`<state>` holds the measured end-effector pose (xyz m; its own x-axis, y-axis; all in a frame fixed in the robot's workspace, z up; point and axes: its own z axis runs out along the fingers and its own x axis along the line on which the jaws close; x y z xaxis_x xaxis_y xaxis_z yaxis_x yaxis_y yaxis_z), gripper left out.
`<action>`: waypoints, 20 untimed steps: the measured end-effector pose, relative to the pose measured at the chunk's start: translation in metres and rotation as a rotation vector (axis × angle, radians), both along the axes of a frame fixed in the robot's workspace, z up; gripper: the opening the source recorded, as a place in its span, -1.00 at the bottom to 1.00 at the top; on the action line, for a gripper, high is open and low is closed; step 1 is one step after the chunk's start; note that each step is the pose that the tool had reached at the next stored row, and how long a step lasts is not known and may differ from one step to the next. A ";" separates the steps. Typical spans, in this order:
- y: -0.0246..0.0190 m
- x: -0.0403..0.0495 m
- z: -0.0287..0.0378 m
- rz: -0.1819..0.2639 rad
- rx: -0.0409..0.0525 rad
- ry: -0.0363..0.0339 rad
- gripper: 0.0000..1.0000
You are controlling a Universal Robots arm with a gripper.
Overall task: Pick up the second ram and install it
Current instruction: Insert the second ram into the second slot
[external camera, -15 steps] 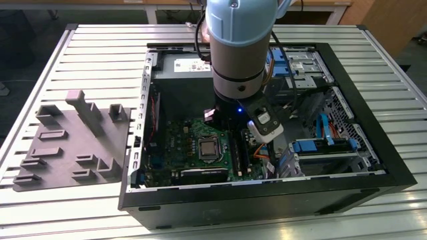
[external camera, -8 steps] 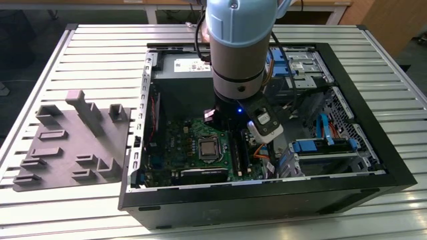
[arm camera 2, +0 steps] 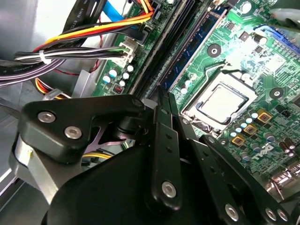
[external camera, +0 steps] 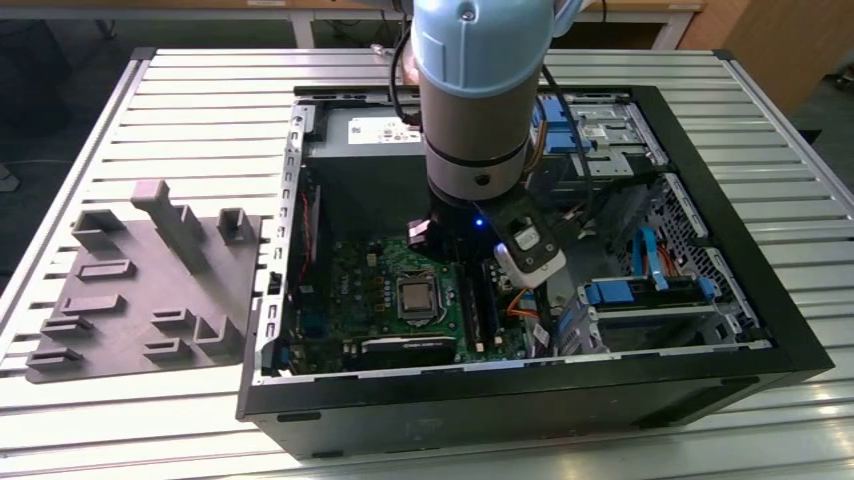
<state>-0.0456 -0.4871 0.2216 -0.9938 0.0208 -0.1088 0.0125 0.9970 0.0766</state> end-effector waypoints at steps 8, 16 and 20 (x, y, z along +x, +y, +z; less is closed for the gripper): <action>0.0000 0.0000 -0.0010 0.000 0.0005 -0.0002 -0.76; 0.0000 0.0000 -0.0048 0.000 0.0002 0.0000 -0.76; 0.0000 0.0000 -0.0050 0.000 0.0003 -0.0001 -0.76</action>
<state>-0.0455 -0.4871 0.2166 -0.9938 0.0208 -0.1089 0.0125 0.9970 0.0769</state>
